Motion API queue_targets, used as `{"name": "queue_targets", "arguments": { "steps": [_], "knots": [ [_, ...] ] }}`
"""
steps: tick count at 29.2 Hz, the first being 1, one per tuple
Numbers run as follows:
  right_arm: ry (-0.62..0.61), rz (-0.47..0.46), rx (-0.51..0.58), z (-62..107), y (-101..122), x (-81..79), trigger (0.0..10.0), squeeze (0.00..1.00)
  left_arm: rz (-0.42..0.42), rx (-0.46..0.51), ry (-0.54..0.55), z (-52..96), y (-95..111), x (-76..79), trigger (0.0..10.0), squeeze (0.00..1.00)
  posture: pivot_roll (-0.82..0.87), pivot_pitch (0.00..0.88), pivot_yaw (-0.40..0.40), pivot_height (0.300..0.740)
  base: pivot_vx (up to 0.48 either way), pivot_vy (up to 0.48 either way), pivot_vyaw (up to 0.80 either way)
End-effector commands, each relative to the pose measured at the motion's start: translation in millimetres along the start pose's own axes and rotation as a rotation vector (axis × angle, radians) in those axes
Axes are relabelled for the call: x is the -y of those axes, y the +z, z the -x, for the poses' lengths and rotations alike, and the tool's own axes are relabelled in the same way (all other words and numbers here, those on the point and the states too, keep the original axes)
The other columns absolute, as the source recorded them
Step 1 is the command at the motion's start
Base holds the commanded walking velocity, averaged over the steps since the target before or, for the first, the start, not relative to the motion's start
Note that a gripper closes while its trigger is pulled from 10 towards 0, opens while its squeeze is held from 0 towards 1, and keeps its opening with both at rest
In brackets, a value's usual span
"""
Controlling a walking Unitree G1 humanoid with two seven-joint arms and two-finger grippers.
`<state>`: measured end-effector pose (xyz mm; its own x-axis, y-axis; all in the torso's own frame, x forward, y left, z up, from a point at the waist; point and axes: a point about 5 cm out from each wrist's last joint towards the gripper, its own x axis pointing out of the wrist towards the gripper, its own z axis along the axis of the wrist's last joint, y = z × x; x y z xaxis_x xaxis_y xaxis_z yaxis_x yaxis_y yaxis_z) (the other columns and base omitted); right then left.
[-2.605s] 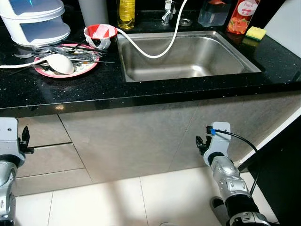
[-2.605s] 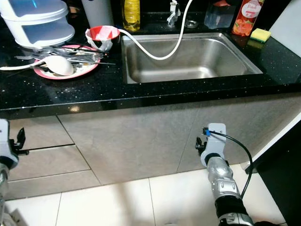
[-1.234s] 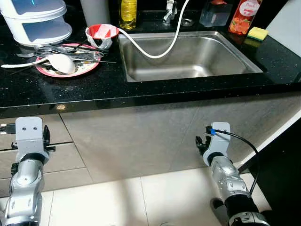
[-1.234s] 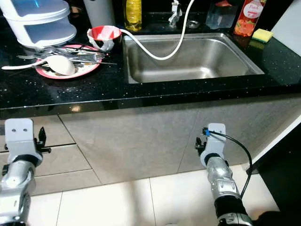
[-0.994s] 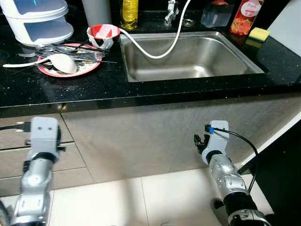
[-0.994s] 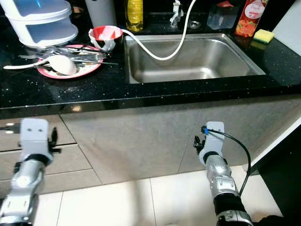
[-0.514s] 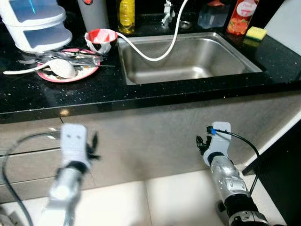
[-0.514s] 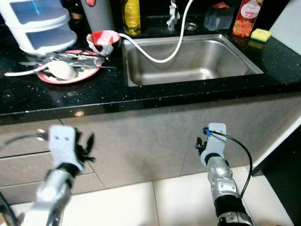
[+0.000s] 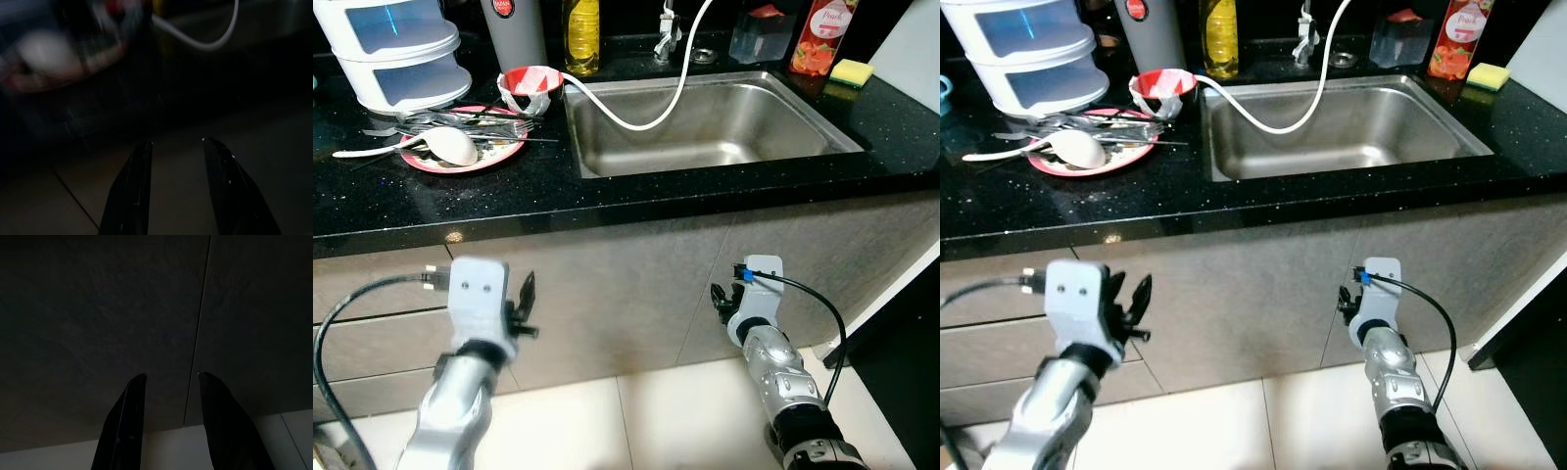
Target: Kitchen organization
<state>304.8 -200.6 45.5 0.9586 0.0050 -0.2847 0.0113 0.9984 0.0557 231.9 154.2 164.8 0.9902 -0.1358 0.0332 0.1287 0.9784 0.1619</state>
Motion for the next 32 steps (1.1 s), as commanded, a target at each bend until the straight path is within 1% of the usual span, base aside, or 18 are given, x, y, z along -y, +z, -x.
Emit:
{"name": "queue_targets", "arguments": {
  "steps": [1,3,6,7,9,10,11,12,13,14,15,17,21,24,25,28,30,32],
  "knots": [
    [-0.002,0.005,-0.007,-1.9,1.2,3.4,10.0,0.00,-0.066,0.069,0.051,-4.8,19.6,-13.5,10.0,0.00,0.06,0.000,-0.023,0.740,0.000,0.000,0.00],
    [-0.004,0.010,-0.008,-2.9,2.6,4.6,10.0,0.00,-0.056,0.125,0.092,-11.3,34.8,-21.2,10.0,0.00,0.06,0.000,-0.030,0.740,0.000,0.000,0.00],
    [-0.004,0.013,-0.008,-4.0,3.7,5.4,10.0,0.00,-0.042,0.175,0.140,-17.1,50.2,-28.7,10.0,0.00,0.06,0.000,-0.033,0.740,0.000,0.000,0.00],
    [-0.004,0.013,-0.008,-4.0,3.7,5.4,10.0,0.00,-0.042,0.175,0.140,-17.1,50.2,-28.7,10.0,0.00,0.06,0.000,-0.033,0.740,0.000,0.000,0.00],
    [-0.003,0.015,-0.015,-5.3,3.0,4.9,10.0,0.00,-0.031,0.225,0.196,-20.8,66.2,-39.1,10.0,0.00,0.06,0.000,-0.034,0.740,0.000,0.000,0.00],
    [-0.003,0.015,-0.015,-5.3,3.0,4.9,10.0,0.00,-0.031,0.225,0.196,-20.8,66.2,-39.1,10.0,0.00,0.06,0.000,-0.034,0.740,0.000,0.000,0.00],
    [-0.003,0.016,-0.022,-6.0,1.8,4.6,10.0,0.00,-0.044,0.242,0.213,-21.1,72.5,-43.7,10.0,0.00,0.07,0.000,-0.034,0.740,0.000,0.000,0.00],
    [-0.004,0.016,-0.033,-6.5,-0.7,4.4,10.0,0.00,-0.085,0.249,0.218,-20.8,77.2,-48.0,10.0,0.00,0.07,0.000,-0.034,0.740,0.000,0.000,0.00],
    [-0.004,0.016,-0.033,-6.5,-0.7,4.4,10.0,0.00,-0.085,0.249,0.218,-20.8,77.2,-48.0,10.0,0.00,0.07,0.000,-0.034,0.740,0.000,0.000,0.00],
    [-0.005,0.016,-0.046,-6.6,-3.5,4.4,10.0,0.00,-0.135,0.247,0.213,-20.4,79.6,-51.8,10.0,0.00,0.07,0.000,-0.034,0.740,0.000,0.000,0.00],
    [-0.001,0.020,-0.063,-6.1,-8.2,3.6,10.0,0.00,-0.192,0.196,0.242,-20.8,77.9,-63.2,10.0,0.00,0.08,0.000,-0.033,0.740,0.000,0.000,0.00],
    [0.004,0.025,-0.066,-5.2,-10.0,2.6,10.0,0.00,-0.168,0.163,0.259,-20.8,75.1,-69.6,10.0,0.00,0.08,0.000,-0.028,0.740,0.000,0.000,0.00],
    [-0.001,0.020,-0.068,-4.1,-11.4,4.6,10.0,0.00,-0.155,0.146,0.245,-21.3,73.6,-69.4,10.0,0.00,0.07,0.000,-0.023,0.740,0.000,0.000,0.00],
    [-0.017,0.013,-0.058,-3.7,-11.5,5.3,10.0,0.00,-0.118,0.139,0.199,-25.3,68.3,-57.6,10.0,0.00,0.07,0.000,-0.012,0.740,0.000,0.000,0.00],
    [-0.017,0.013,-0.058,-3.7,-11.5,5.3,10.0,0.00,-0.118,0.139,0.199,-25.3,68.3,-57.6,10.0,0.00,0.07,0.000,-0.012,0.740,0.000,0.000,0.00],
    [-0.038,0.002,-0.040,-2.7,-10.8,8.4,10.0,0.00,-0.084,0.150,0.165,-27.3,67.1,-48.0,10.0,0.00,0.04,0.000,-0.003,0.740,0.000,0.000,0.00],
    [-0.073,-0.008,-0.025,-1.1,-9.6,13.2,10.0,0.00,-0.089,0.148,0.142,-29.4,66.7,-43.0,10.0,0.00,0.03,0.000,0.005,0.740,0.000,0.000,0.00],
    [-0.090,-0.014,-0.014,0.4,-8.5,16.0,10.0,0.00,-0.101,0.144,0.136,-30.3,66.3,-42.0,10.0,0.00,0.03,0.000,0.008,0.740,0.000,0.000,0.00]
  ]
}}
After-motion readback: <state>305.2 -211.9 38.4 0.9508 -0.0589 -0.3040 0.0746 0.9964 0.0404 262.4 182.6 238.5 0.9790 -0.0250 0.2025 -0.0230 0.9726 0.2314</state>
